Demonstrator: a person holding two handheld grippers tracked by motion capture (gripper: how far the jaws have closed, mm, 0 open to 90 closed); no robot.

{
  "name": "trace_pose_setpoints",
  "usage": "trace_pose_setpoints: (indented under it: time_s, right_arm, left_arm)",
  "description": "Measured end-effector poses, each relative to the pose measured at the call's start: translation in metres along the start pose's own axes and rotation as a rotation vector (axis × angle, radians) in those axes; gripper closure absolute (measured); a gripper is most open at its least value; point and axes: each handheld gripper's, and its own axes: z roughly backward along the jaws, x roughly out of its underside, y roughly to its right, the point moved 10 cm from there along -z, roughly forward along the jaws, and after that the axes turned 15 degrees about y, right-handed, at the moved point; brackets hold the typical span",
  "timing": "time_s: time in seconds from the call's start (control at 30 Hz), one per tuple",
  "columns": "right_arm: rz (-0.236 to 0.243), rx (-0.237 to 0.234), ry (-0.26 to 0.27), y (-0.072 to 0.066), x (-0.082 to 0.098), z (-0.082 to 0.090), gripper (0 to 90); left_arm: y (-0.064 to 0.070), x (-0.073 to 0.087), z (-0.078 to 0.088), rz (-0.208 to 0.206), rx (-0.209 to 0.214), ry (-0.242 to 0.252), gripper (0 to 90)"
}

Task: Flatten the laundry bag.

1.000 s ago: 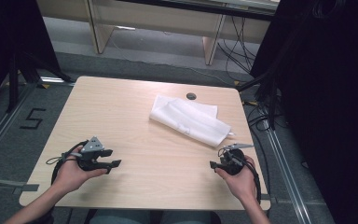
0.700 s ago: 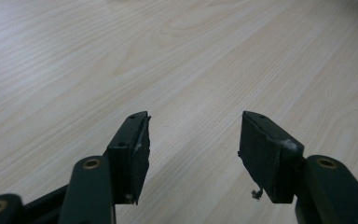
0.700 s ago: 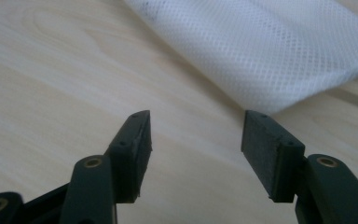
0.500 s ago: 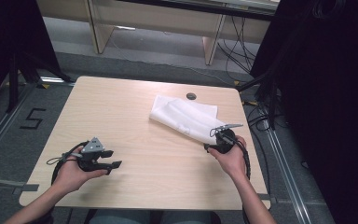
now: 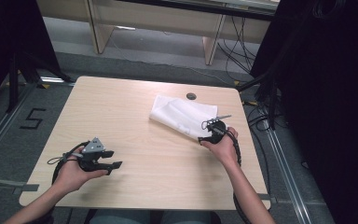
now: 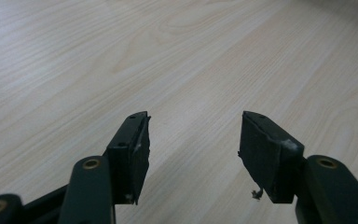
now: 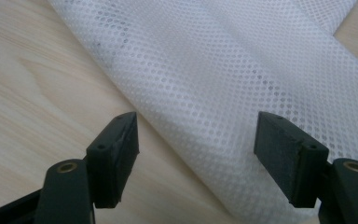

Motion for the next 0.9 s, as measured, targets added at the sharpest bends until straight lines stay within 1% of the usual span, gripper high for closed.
trace_pose_setpoints:
  time_s: [0.03, 0.07, 0.1, 0.13, 0.17, 0.23, 0.27, 0.3, 0.33, 0.37, 0.4, 0.43, 0.47, 0.5, 0.53, 0.57, 0.6, 0.63, 0.7, 0.73, 0.77, 0.8, 0.83, 0.87, 0.9]
  right_arm:
    - [-0.001, 0.005, -0.006, 0.0, 0.0, -0.002, 31.9]
    - [0.01, 0.003, -0.006, 0.0, -0.001, -0.005, 32.1]
    - [0.002, 0.011, -0.019, -0.001, -0.001, -0.006, 32.2]
    - [0.025, 0.004, -0.022, -0.001, -0.001, -0.01, 32.5]
    - [0.015, 0.005, -0.015, -0.002, -0.002, -0.013, 33.0]
    - [0.02, 0.008, -0.018, -0.001, -0.001, -0.015, 33.5]
    - [0.027, 0.006, -0.025, 0.0, 0.0, -0.017, 34.0]
    - [0.025, 0.002, -0.03, -0.001, 0.001, -0.019, 34.9]
    - [0.0, -0.005, -0.056, -0.003, 0.006, -0.022, 39.7]
    - [0.0, -0.005, -0.056, -0.003, 0.006, -0.022, 39.7]
    - [0.028, -0.009, -0.053, 0.0, 0.007, -0.024, 42.2]
    - [0.009, -0.007, -0.063, -0.001, 0.008, -0.024, 44.4]
    - [0.023, -0.006, -0.061, 0.001, 0.009, -0.024, 47.8]
    - [0.011, -0.009, -0.075, -0.001, 0.01, -0.023, 53.3]
    - [0.018, -0.026, -0.086, -0.001, 0.011, -0.022, 54.4]
    - [0.051, -0.031, -0.073, 0.002, 0.01, -0.023, 60.0]
    - [0.051, -0.031, -0.073, 0.002, 0.01, -0.023, 60.0]
    - [0.035, -0.032, -0.078, 0.0, 0.009, -0.023, 62.0]
    - [0.023, -0.04, -0.088, 0.0, 0.011, -0.023, 66.4]
    - [-0.004, -0.04, -0.103, -0.002, 0.012, -0.021, 68.8]
    - [-0.01, -0.056, -0.094, -0.003, 0.012, -0.021, 75.9]
    - [-0.001, -0.058, -0.099, -0.003, 0.012, -0.021, 78.0]
    - [-0.001, -0.058, -0.099, -0.003, 0.012, -0.021, 78.0]
    - [0.011, -0.061, -0.092, -0.003, 0.012, -0.021, 80.5]
    - [0.009, -0.07, -0.098, -0.004, 0.012, -0.021, 83.1]
  left_arm:
    - [0.0, 0.0, 0.0, 0.004, -0.002, -0.001, 42.5]
    - [0.0, 0.001, 0.0, 0.008, 0.01, -0.006, 42.5]
    - [0.001, 0.0, -0.001, 0.011, 0.012, -0.002, 42.5]
    - [0.0, 0.0, 0.0, 0.004, 0.013, -0.006, 42.5]
    - [0.001, 0.0, -0.001, 0.006, 0.014, -0.005, 42.6]
    - [0.001, 0.0, -0.001, 0.006, 0.015, -0.006, 42.5]
    - [0.002, 0.001, -0.001, 0.023, 0.014, -0.007, 42.7]
    - [0.002, 0.0, -0.002, 0.021, 0.01, 0.004, 43.1]
    - [0.002, 0.0, -0.002, 0.007, 0.015, 0.002, 43.6]
    - [0.002, 0.0, -0.002, 0.009, 0.012, 0.001, 43.6]
    - [0.002, 0.0, -0.002, 0.016, 0.013, 0.002, 43.8]
    - [0.002, 0.001, -0.002, 0.003, 0.014, -0.003, 43.8]
    - [0.002, 0.001, -0.002, 0.008, 0.018, 0.0, 43.9]
    - [0.002, 0.001, -0.002, 0.009, 0.013, -0.002, 44.0]
    - [0.003, 0.001, -0.002, 0.013, 0.02, -0.002, 44.1]
    - [0.003, 0.002, -0.002, 0.003, 0.021, -0.006, 44.8]
    - [0.003, 0.002, -0.002, -0.003, 0.026, -0.015, 44.8]
    - [0.004, 0.002, -0.003, 0.013, 0.018, -0.007, 44.9]
    - [0.004, 0.002, -0.003, 0.017, 0.017, -0.005, 44.8]
    - [0.003, 0.003, -0.003, 0.007, 0.013, -0.013, 44.8]
    - [0.003, 0.003, -0.003, 0.001, 0.014, -0.014, 44.8]
    - [0.004, 0.002, -0.004, 0.013, 0.014, 0.0, 44.8]
    - [0.003, 0.003, -0.003, 0.0, 0.012, -0.01, 44.8]
    - [0.003, 0.003, -0.004, 0.008, 0.009, -0.009, 44.8]
    - [0.003, 0.003, -0.004, 0.014, 0.009, -0.007, 44.8]
